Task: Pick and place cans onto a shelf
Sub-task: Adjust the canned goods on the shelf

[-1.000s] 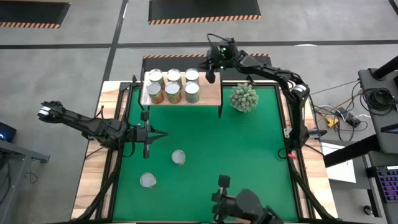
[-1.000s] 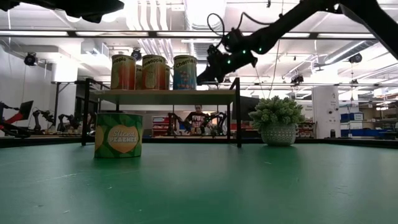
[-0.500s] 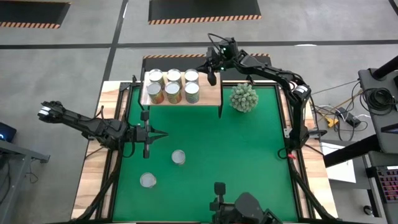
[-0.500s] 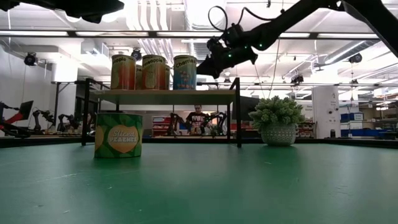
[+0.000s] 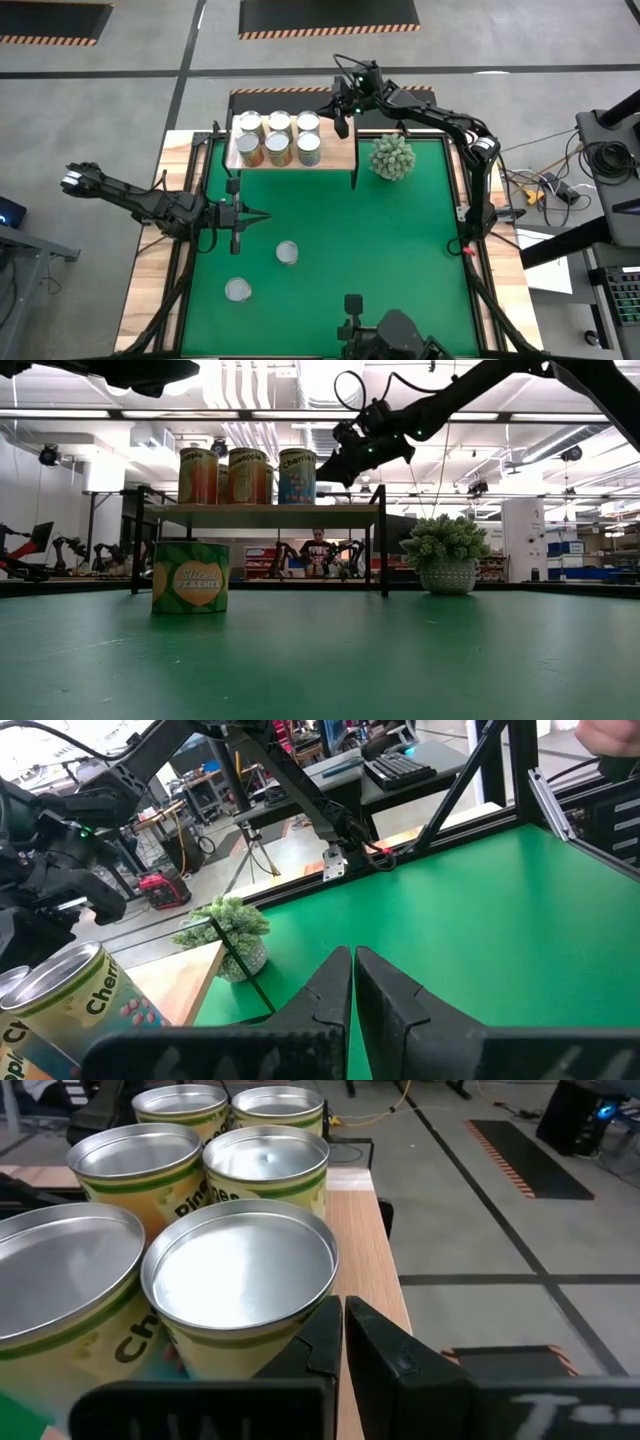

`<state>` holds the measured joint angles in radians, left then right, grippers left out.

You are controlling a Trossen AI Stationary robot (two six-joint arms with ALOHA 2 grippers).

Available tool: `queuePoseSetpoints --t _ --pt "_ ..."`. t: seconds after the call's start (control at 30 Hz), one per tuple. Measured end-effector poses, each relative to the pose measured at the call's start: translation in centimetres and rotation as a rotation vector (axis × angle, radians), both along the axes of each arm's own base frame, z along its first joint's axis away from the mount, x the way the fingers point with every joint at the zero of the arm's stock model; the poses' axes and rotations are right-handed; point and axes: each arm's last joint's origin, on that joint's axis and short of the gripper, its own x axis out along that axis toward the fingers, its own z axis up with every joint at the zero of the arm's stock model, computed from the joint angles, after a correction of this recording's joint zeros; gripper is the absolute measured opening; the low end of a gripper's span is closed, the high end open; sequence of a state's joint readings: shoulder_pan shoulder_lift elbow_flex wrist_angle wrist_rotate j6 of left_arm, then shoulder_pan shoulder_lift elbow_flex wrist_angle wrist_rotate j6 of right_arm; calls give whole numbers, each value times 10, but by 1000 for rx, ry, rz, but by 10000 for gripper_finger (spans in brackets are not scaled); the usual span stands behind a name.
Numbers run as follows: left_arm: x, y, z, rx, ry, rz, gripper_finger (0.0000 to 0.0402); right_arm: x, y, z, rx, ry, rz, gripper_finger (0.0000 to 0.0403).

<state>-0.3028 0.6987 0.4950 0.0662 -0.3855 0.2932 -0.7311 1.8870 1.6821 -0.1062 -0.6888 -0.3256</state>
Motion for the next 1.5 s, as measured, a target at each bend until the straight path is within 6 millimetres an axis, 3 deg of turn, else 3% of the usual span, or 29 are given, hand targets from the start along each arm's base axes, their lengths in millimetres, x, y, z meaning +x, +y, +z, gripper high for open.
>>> queuePoseSetpoints --t 0.8,0.97,1.17,1.5 --pt "0 0 0 -7 -1 1 0 -1 2 0 -10 9 34 9" --pt "0 0 0 -8 -1 1 0 -6 5 12 -26 -1 -10 9" --pt "0 0 0 -8 -1 1 0 -10 22 42 -43 -66 -9 9" --pt "0 0 0 -8 -4 1 0 16 56 40 -77 -42 11 9"
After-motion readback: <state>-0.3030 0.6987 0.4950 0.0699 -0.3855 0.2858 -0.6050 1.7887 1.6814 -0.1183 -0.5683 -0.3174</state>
